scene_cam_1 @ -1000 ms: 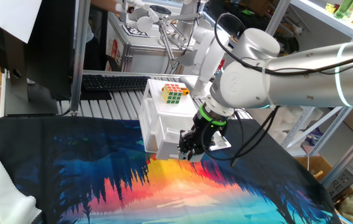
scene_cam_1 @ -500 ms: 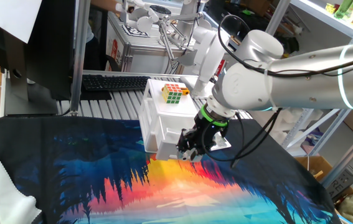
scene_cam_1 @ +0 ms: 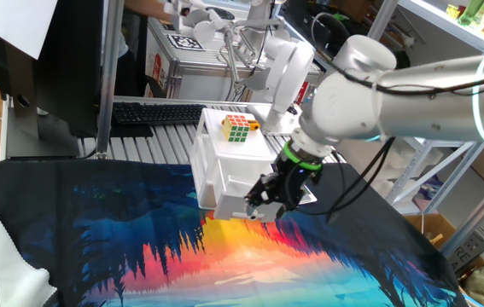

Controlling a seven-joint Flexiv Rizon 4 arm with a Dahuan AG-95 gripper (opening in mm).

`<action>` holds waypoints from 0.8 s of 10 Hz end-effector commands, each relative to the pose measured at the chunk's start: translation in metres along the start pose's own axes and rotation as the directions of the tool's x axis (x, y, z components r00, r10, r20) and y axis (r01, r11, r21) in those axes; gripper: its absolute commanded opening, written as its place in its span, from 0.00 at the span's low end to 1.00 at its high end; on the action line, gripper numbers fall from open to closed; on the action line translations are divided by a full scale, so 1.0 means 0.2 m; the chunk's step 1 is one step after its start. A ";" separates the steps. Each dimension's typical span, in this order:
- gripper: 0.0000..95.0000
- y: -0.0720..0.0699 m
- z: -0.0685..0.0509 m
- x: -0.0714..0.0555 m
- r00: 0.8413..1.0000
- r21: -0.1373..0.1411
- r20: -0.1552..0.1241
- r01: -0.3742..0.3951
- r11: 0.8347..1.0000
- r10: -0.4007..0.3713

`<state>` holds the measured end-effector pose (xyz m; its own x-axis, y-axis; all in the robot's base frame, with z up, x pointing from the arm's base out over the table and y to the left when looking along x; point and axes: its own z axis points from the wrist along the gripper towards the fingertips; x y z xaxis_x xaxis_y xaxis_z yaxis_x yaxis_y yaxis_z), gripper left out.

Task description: Grasp the handle and open the drawer

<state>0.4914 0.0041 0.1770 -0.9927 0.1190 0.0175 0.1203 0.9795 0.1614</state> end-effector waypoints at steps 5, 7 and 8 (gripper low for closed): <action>0.00 -0.23 -0.17 0.13 0.998 0.001 -0.062 0.018 1.000 -0.018; 0.00 -0.28 -0.20 0.16 0.998 0.040 -0.068 -0.005 0.999 0.008; 0.00 -0.28 -0.20 0.16 0.997 0.101 -0.078 -0.002 0.995 0.010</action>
<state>0.4531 -0.0523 0.2075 -0.9912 0.0936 0.0935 0.1047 0.9870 0.1216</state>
